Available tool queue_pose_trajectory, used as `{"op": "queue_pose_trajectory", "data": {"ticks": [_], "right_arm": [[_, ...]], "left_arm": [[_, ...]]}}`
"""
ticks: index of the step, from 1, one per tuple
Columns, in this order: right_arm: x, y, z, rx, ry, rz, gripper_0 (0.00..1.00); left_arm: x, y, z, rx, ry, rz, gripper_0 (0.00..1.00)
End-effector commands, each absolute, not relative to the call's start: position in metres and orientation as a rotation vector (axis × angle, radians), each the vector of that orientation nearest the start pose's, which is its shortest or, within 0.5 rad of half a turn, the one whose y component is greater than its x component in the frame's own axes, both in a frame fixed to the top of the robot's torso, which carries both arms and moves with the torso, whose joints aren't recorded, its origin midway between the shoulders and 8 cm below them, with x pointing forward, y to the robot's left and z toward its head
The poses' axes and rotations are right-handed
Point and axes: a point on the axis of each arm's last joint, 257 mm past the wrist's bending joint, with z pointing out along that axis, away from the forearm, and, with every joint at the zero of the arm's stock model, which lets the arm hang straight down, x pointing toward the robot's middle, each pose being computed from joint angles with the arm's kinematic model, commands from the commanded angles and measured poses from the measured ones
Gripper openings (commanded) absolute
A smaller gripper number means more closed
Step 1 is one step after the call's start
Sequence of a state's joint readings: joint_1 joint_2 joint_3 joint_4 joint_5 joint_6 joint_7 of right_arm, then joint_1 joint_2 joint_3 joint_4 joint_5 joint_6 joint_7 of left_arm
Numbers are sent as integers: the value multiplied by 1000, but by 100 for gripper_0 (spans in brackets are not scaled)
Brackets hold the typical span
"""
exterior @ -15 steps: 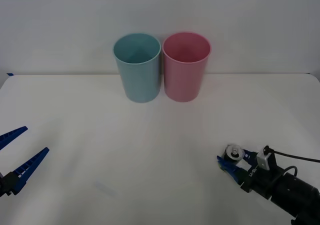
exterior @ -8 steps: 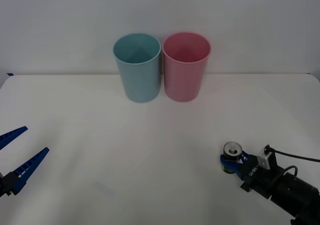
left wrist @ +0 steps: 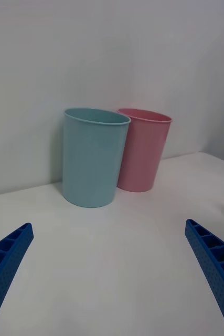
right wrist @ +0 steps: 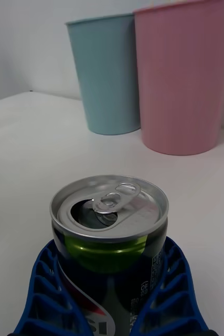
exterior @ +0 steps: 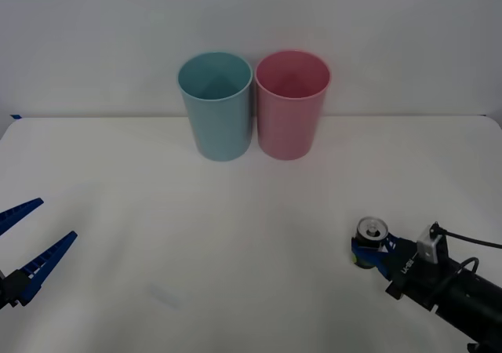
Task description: Grasp the object on the table and drop it into the matching bin: aluminum can to the light blue bin, PET bottle to the pink bin.
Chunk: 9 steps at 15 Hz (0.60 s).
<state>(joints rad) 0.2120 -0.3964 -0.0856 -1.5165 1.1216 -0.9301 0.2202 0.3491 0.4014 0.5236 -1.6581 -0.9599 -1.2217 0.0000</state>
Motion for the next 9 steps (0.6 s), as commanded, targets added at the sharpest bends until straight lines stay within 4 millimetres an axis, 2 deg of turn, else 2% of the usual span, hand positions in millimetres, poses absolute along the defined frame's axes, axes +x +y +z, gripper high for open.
{"op": "queue_pose_trajectory", "data": {"ticks": [1,5,9], "right_arm": [[387,-207,-259,-622,1567,604,0],[372,-207,-218,-562,1539,682,0],[368,-201,-178,-499,1493,769,0]], "left_arm": [[342,330,-169,465,1441,-567,100],[342,330,-169,465,1441,-567,100],[342,330,-169,465,1441,-567,100]]}}
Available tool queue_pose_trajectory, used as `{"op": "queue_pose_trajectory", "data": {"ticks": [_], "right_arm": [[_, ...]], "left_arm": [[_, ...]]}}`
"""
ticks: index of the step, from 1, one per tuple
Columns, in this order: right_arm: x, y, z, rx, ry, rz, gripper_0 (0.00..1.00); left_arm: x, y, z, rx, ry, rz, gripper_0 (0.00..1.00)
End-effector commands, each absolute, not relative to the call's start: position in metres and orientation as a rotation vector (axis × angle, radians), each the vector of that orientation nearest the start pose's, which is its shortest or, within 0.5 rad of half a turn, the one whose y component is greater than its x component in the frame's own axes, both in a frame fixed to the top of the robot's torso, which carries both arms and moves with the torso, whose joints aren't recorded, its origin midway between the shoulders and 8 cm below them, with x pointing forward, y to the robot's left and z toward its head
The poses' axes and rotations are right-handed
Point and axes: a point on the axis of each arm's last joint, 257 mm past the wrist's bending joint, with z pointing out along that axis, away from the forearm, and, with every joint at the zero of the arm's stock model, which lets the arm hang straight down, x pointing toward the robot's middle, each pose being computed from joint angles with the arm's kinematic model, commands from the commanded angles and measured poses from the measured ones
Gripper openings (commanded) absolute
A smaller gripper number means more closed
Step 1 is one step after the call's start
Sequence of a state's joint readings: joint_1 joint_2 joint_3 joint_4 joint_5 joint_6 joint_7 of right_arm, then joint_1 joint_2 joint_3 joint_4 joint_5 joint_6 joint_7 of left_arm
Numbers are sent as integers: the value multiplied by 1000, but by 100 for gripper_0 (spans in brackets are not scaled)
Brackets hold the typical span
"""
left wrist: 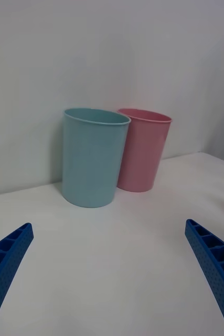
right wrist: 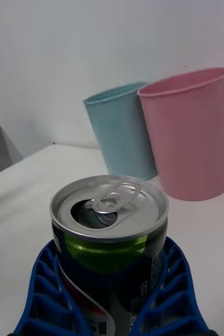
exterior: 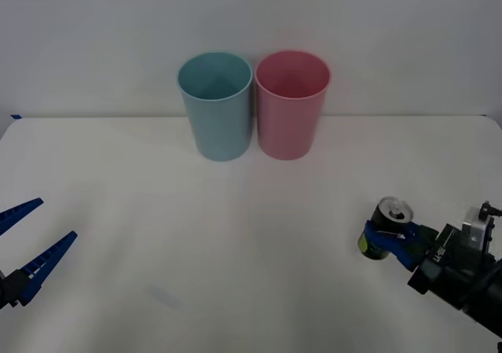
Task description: Grasp the object on the table and drop it into the matching bin: aluminum can to the light blue bin, PET bottle to the pink bin.
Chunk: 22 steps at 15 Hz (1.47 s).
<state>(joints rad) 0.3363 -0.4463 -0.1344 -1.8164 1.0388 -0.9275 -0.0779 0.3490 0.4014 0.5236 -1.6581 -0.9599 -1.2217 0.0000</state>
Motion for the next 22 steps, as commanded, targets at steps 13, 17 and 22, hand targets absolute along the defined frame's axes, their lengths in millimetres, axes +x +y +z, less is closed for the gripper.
{"op": "queue_pose_trajectory", "data": {"ticks": [13,17,22], "right_arm": [[392,-178,-72,-573,1317,827,0],[415,-159,-46,-647,1265,798,0],[461,-115,-20,-769,1226,815,0]], "left_arm": [[342,330,-169,465,1441,-567,100],[342,330,-169,465,1441,-567,100],[342,330,-169,465,1441,-567,100]]}}
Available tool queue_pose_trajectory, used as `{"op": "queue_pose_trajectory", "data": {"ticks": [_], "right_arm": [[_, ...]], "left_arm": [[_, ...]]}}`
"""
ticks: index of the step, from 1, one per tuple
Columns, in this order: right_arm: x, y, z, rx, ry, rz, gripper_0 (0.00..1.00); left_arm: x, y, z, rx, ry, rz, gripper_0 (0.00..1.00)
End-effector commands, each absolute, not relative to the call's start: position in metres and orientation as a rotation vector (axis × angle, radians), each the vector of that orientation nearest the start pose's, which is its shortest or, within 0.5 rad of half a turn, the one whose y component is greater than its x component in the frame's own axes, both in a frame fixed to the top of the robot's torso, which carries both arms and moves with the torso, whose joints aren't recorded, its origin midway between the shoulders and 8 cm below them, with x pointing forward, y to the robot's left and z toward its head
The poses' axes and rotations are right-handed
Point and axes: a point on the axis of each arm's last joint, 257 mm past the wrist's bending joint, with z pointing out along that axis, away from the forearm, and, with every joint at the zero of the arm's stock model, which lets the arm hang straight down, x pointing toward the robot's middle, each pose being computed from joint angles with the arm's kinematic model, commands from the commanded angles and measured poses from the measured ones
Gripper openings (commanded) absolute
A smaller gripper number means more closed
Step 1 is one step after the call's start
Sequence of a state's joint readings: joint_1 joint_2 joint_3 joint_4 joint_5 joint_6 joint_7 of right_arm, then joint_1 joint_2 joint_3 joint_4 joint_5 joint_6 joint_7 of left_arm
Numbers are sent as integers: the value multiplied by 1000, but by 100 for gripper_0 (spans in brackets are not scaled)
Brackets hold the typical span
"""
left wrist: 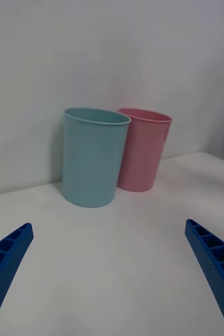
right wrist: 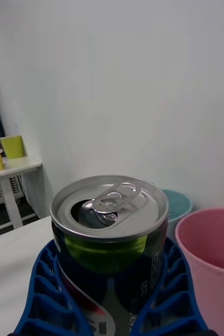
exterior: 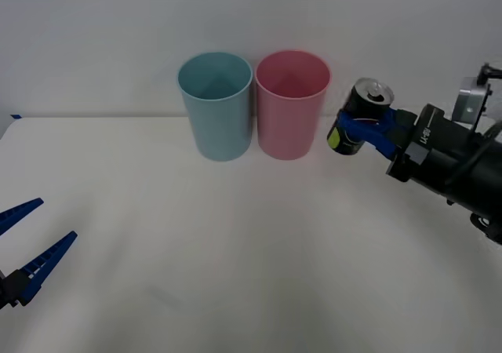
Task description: Grasp the object on the table and drop it into the matching bin: aluminum can to the light blue bin, PET bottle to the pink bin.
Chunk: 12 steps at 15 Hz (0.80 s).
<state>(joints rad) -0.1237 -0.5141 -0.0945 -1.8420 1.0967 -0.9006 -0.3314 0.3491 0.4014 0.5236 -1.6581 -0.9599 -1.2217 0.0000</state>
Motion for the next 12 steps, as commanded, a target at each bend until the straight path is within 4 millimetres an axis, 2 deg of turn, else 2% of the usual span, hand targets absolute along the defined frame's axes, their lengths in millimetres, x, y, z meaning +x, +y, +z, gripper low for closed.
{"op": "queue_pose_trajectory", "data": {"ticks": [1,7,12], "right_arm": [[471,-104,-17,-792,1224,821,0],[527,-52,-2,-878,1234,799,0],[574,-15,5,-839,1259,740,0]], "left_arm": [[342,330,-169,465,1441,-567,100],[342,330,-169,465,1441,-567,100],[342,330,-169,465,1441,-567,100]]}}
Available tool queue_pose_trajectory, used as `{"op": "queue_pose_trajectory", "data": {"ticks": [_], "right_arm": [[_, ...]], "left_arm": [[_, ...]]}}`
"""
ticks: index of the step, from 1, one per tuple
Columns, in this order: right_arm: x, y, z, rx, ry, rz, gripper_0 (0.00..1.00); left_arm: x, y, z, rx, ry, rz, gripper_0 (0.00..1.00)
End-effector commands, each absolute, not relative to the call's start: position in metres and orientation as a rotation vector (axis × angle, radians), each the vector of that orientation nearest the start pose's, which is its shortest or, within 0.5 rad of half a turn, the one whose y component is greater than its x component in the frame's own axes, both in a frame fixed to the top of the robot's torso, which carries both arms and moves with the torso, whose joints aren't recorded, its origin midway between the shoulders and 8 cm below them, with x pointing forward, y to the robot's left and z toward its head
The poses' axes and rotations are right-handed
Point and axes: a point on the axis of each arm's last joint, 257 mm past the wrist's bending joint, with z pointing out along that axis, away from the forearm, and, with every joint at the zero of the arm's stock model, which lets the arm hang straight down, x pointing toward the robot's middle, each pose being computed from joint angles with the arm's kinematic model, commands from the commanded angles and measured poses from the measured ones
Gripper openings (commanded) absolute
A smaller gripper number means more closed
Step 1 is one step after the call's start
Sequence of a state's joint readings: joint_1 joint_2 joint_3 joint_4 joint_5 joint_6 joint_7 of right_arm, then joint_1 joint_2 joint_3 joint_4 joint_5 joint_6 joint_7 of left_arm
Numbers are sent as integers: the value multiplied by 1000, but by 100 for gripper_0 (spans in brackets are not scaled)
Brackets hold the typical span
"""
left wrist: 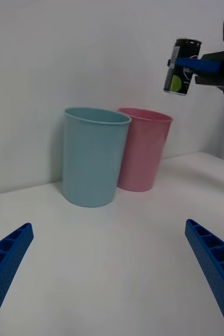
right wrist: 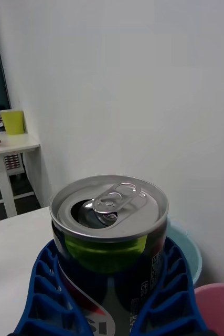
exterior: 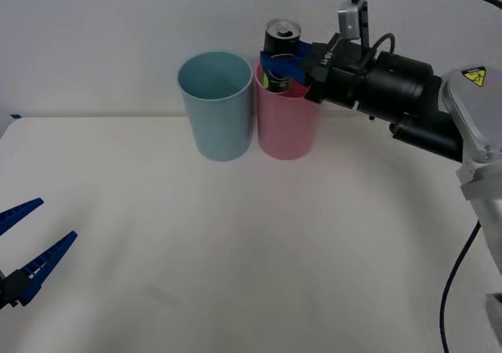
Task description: Grasp the object on the table and drop it into the matching bin: aluminum can to the light blue bin, PET bottle to the pink bin.
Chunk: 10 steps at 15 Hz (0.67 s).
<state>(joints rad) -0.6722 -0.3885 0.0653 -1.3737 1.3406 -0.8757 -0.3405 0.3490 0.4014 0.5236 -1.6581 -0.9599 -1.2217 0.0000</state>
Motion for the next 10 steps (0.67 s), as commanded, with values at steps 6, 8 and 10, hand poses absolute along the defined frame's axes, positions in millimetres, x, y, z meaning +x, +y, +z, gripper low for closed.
{"op": "queue_pose_trajectory", "data": {"ticks": [6,8,10], "right_arm": [[616,27,7,-745,1293,661,0],[627,41,2,-685,1298,595,0],[632,52,-7,-628,1307,558,0]], "left_arm": [[342,330,-169,465,1441,-567,100],[342,330,-169,465,1441,-567,100],[342,330,-169,465,1441,-567,100]]}}
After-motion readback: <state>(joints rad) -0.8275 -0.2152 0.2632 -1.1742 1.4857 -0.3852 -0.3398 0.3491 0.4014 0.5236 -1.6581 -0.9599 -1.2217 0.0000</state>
